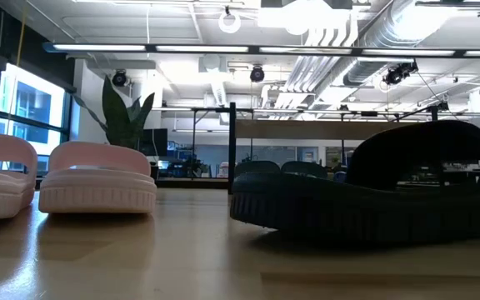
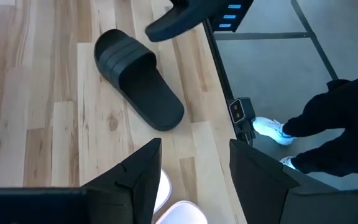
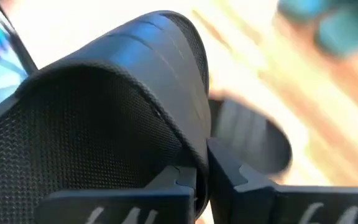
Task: Pick and place slides into the shelf
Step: Put the right black slipper on the shelf
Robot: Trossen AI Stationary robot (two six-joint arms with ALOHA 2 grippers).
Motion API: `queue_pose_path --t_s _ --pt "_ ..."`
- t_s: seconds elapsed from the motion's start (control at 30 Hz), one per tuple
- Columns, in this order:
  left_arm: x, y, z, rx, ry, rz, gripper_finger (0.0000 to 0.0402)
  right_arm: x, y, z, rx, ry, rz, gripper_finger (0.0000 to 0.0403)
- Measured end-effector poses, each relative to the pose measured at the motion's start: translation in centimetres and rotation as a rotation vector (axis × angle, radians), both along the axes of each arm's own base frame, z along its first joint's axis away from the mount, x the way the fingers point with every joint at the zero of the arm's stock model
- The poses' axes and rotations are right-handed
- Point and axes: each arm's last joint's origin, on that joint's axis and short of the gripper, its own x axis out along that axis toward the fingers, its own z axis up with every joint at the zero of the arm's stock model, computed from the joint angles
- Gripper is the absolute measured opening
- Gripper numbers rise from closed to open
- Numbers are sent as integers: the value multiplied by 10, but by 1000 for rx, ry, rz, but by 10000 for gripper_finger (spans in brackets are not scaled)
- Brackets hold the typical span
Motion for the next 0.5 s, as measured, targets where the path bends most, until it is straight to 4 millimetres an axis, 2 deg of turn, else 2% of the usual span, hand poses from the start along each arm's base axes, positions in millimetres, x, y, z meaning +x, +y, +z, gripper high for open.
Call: queue_pose_path --t_s 0.2,0.5 --pt "0 -1 0 -25 10 -27 175 28 -30 39 -95 -91 45 0" --pt "-1 -1 -1 -18 19 -29 175 56 -74 67 -193 -98 53 0"
